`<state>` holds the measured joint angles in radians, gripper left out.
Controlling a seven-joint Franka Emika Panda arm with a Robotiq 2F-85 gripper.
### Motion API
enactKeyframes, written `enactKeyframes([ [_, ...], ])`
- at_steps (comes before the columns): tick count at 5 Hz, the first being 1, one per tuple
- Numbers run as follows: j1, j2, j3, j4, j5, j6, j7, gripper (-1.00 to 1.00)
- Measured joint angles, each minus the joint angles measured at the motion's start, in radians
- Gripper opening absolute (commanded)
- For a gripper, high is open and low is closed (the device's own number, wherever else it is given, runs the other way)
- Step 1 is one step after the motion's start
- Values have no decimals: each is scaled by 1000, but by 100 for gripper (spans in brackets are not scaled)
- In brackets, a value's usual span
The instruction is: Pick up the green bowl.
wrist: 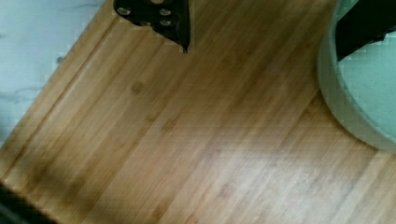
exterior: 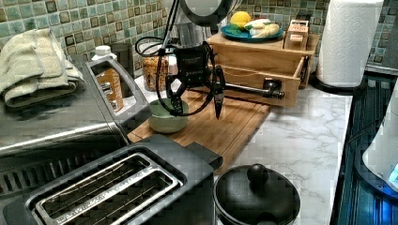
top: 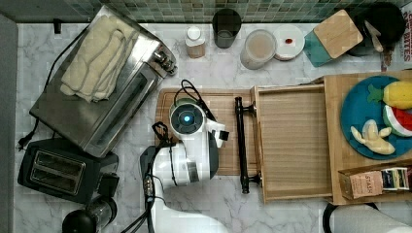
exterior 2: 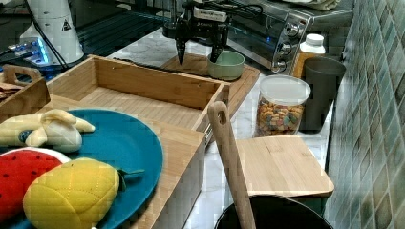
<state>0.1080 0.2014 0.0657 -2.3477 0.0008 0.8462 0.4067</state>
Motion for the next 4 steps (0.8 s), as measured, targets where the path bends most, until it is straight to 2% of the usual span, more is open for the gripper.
enactKeyframes([
  [1,16,3,7,-14,-5,103,52,100],
  [2,27,4,9,-14,-5,124,87,-100],
  [4,36,4,5,-12,-14,159,88,-100],
])
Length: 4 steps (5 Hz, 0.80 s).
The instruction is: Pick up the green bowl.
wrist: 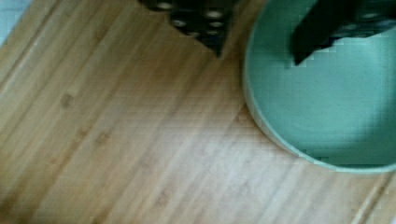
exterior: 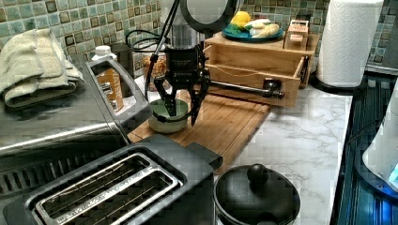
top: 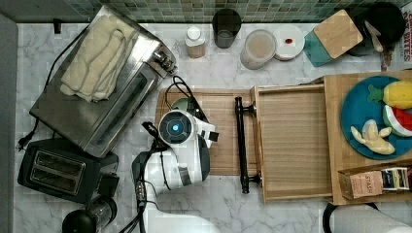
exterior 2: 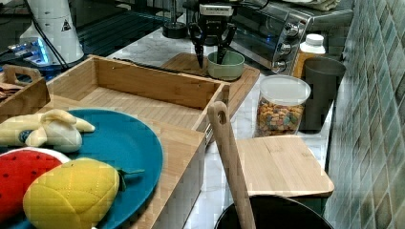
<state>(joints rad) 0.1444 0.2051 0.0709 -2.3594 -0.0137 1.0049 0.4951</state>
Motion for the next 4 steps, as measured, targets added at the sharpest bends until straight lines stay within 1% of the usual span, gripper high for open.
enactKeyframes([
  [1,0,2,-5,0,-2,18,0,-100],
  [3,-7,1,-6,6,-2,-16,0,-100],
  [4,-8,-3,-13,6,-55,-10,0,-100],
])
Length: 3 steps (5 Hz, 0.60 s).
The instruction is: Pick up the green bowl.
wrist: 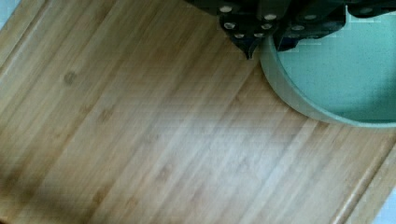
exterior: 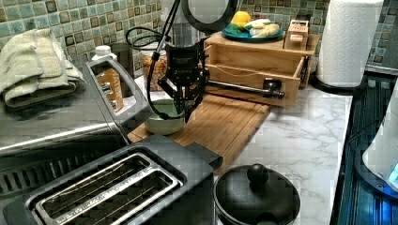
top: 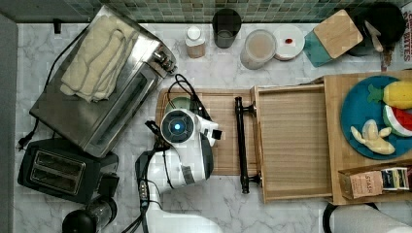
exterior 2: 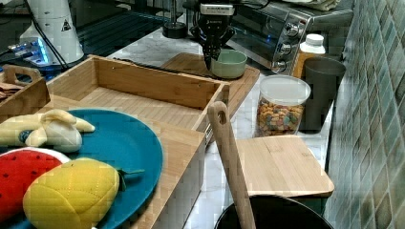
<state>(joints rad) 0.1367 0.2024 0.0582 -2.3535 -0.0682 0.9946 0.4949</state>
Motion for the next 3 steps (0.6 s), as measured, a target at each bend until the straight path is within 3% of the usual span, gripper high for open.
enactKeyframes([
  [3,-24,-150,-14,8,43,-327,-228,-100],
])
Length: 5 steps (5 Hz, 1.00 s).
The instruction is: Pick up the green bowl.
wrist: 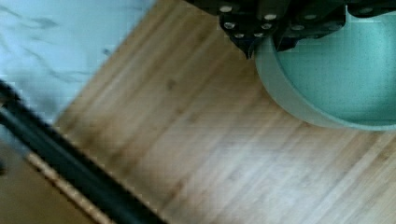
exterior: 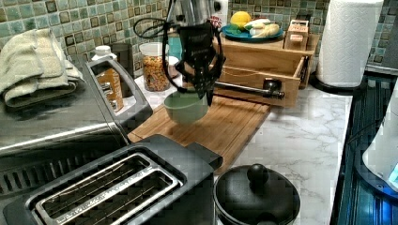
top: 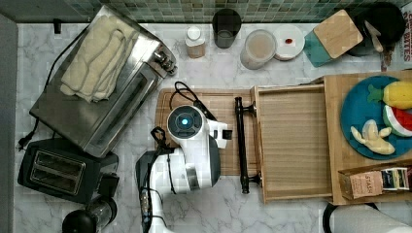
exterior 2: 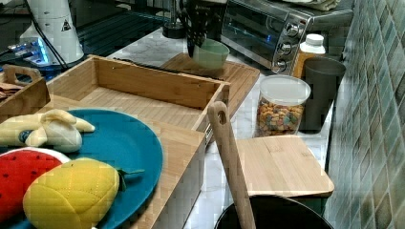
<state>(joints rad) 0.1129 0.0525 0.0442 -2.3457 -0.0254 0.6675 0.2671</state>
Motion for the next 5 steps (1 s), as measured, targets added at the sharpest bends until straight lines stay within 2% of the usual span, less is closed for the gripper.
enactKeyframes([
  [1,-1,-84,-28,20,34,-99,0,-100],
  [2,-26,-150,-45,59,17,-116,21,-100],
  [3,-63,-160,-60,199,19,-371,167,-100],
  [4,-88,-157,-92,316,19,-431,257,-100],
  [5,-106,-159,-105,395,-20,-403,284,-100],
])
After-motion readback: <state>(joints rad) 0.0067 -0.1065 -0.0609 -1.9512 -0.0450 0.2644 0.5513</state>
